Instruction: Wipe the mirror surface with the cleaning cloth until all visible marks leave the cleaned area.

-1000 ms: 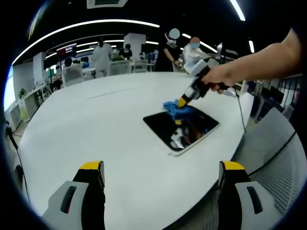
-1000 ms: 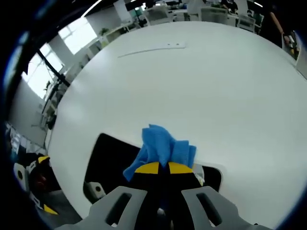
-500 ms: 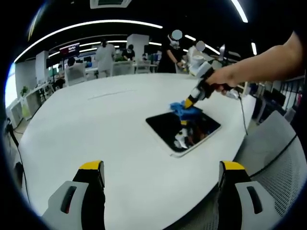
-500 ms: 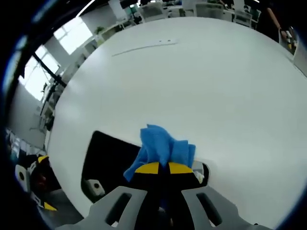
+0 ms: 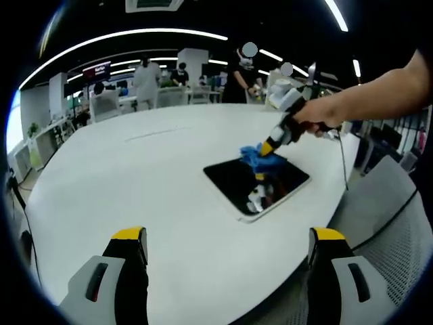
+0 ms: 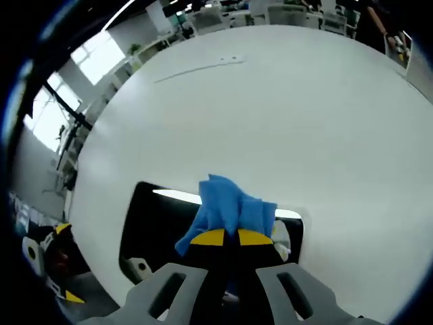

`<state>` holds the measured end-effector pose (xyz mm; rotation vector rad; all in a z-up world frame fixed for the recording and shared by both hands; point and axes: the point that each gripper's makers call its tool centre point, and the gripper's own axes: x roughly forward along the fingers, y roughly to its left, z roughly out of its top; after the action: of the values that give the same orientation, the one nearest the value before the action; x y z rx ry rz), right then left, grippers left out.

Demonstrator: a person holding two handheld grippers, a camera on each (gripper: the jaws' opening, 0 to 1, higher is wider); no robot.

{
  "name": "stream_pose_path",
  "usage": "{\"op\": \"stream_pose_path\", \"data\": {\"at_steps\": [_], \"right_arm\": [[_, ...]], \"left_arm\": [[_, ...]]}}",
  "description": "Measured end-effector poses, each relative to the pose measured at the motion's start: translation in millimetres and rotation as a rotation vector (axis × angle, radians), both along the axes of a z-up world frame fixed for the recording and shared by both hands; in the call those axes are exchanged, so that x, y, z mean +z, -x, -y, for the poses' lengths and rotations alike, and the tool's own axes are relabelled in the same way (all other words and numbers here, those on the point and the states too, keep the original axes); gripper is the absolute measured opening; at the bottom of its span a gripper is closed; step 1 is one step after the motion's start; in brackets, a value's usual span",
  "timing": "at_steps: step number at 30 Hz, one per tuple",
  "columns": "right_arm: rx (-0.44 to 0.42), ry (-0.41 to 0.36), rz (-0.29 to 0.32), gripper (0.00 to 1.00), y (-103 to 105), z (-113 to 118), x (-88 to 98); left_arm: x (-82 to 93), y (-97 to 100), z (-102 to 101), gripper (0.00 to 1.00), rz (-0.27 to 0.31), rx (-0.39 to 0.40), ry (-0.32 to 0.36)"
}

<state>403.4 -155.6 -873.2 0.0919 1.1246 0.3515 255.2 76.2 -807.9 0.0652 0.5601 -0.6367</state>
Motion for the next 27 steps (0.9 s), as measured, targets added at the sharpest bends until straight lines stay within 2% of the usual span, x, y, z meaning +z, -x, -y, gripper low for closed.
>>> {"op": "stream_pose_path", "data": {"at_steps": [9, 19, 27], "right_arm": [[-0.002, 0.008, 0.029, 0.0, 21.1, -1.9, 2.6], [-0.014, -0.059, 0.058, 0.0, 32.7, -1.7, 1.8], [-0.006, -0.059, 0.065, 0.0, 51.5, -5.0, 3.6]], "left_arm": [[-2.0, 1.9, 2.5, 0.99, -0.009, -0.016, -0.003], [-2.4, 0.9, 2.2, 0.99, -0.012, -0.014, 0.005], [-3.4, 1.4, 2.8, 0.99, -0.012, -0.023, -0.001]]}}
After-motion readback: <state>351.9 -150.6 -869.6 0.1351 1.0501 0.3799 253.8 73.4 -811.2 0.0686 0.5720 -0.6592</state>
